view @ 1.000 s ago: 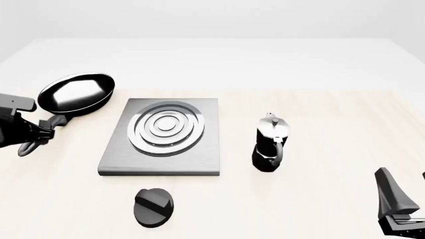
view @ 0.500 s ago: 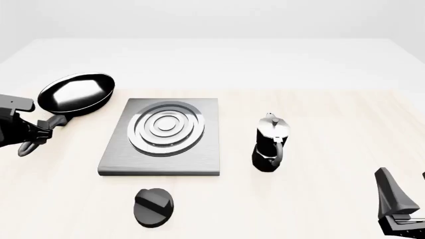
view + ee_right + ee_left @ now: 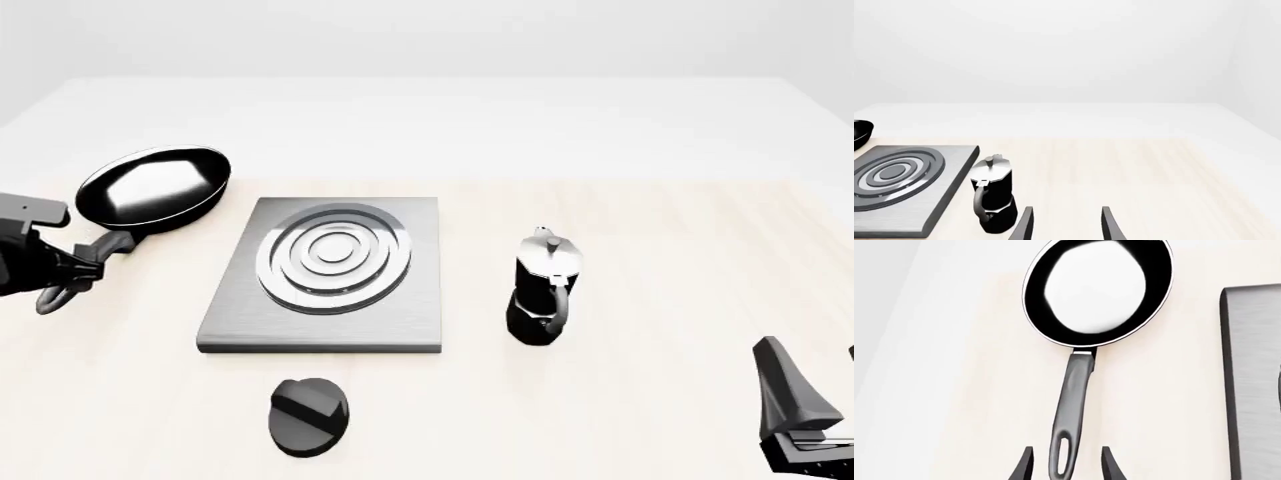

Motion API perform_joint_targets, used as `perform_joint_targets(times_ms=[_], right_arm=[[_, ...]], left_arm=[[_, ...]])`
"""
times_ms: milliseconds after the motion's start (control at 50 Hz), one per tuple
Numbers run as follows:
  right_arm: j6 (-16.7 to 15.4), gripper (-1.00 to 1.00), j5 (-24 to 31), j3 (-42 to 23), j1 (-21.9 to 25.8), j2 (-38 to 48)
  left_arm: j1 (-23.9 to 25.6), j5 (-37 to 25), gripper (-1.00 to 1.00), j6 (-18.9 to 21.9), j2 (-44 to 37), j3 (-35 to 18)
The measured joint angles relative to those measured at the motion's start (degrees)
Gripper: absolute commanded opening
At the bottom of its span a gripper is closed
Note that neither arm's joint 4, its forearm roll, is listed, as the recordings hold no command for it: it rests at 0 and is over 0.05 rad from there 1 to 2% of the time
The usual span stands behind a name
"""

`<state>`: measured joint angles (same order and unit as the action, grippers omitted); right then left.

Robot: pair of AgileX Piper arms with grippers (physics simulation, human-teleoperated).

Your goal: Turn on the stove and put the frying pan on it.

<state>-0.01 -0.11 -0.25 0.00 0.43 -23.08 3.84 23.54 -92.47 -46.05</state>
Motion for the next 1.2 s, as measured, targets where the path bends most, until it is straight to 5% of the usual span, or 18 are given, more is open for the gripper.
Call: perform_joint_targets(times_ms=[1200], right_arm=[[0.0,1.00,0.0,0.0,0.0,0.0]], left_arm=[[-2.2,3.9,1.00,0.5,-9.0,-2.2]])
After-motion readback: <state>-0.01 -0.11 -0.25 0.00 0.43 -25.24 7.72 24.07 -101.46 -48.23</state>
